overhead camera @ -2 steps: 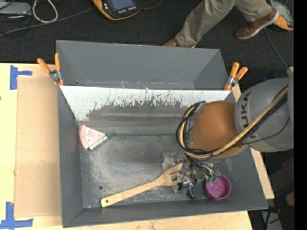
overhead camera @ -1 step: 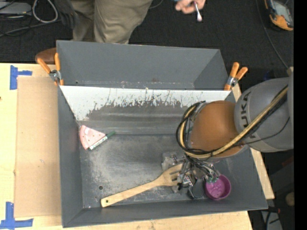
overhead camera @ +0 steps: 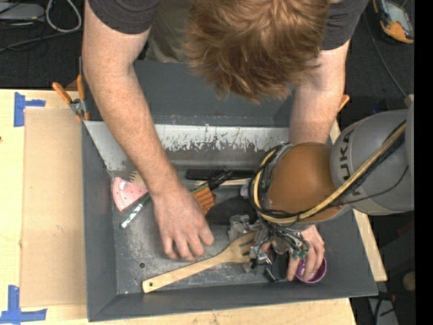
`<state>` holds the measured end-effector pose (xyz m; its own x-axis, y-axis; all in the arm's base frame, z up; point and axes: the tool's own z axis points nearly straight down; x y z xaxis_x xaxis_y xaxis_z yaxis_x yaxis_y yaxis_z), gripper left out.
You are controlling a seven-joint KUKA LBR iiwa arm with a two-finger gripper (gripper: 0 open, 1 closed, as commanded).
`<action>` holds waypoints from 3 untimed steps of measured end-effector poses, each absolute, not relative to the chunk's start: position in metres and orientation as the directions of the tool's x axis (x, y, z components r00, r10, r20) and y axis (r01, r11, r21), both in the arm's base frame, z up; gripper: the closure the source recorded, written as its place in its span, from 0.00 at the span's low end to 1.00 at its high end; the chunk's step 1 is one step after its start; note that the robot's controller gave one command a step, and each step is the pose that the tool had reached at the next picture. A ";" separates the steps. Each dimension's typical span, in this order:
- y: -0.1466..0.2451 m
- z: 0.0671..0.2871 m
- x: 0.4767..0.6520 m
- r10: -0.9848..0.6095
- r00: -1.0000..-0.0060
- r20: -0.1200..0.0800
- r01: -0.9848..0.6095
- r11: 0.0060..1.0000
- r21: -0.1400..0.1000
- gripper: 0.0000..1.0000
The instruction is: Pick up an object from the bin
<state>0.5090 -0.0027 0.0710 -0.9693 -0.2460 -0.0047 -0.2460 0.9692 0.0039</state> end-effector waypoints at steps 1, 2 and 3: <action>-0.003 0.071 0.509 -0.245 -0.970 -0.005 -0.245 0.970 0.004 1.00; -0.006 0.071 0.508 -0.257 -0.966 -0.007 -0.257 0.966 0.004 1.00; -0.007 0.070 0.508 -0.250 -0.968 -0.007 -0.250 0.968 0.005 1.00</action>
Offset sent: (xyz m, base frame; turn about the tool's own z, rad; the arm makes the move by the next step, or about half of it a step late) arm -0.0029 -0.0069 -0.0010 -0.0202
